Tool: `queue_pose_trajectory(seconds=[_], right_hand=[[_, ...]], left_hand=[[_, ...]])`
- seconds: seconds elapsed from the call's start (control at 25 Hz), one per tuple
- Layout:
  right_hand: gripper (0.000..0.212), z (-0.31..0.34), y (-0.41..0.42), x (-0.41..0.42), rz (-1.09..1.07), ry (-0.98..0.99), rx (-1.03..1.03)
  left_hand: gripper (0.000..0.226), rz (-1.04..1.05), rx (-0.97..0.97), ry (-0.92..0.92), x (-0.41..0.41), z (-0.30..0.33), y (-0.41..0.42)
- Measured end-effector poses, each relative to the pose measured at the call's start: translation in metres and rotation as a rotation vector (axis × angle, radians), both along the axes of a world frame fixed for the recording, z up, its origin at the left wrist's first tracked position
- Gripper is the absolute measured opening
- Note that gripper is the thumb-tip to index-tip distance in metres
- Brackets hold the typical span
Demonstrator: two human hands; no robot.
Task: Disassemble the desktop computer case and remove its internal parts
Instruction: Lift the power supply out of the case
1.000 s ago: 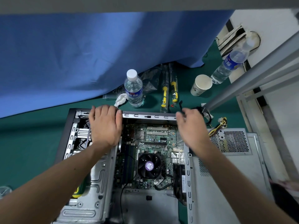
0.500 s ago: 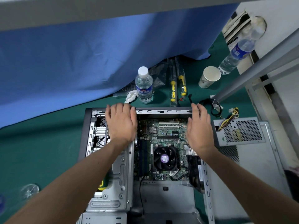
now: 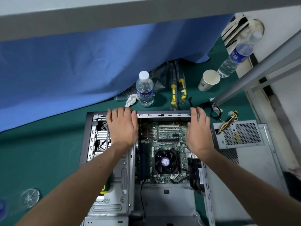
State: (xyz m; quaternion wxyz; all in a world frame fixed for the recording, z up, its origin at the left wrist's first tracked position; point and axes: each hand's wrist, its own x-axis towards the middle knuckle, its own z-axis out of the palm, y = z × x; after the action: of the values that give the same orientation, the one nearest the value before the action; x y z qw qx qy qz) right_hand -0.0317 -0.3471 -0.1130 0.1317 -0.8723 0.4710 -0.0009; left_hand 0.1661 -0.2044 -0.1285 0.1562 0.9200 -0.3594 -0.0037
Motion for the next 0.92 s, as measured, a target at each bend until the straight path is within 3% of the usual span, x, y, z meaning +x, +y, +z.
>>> queue_pose_trajectory(seconds=[0.28,0.44,0.92], right_hand=[[0.059,0.013,-0.023,0.008,0.04,0.022,0.086],[0.05,0.007,-0.037,0.02,-0.116,-0.1,0.237],[0.051,0.002,-0.03,0.023,-0.072,-0.086,0.107]], left_hand=[[0.037,0.008,-0.014,-0.006,0.0,0.0,0.001],[0.037,-0.001,-0.032,-0.019,-0.001,-0.002,0.001],[0.032,0.003,-0.005,0.05,-0.01,0.018,-0.005]])
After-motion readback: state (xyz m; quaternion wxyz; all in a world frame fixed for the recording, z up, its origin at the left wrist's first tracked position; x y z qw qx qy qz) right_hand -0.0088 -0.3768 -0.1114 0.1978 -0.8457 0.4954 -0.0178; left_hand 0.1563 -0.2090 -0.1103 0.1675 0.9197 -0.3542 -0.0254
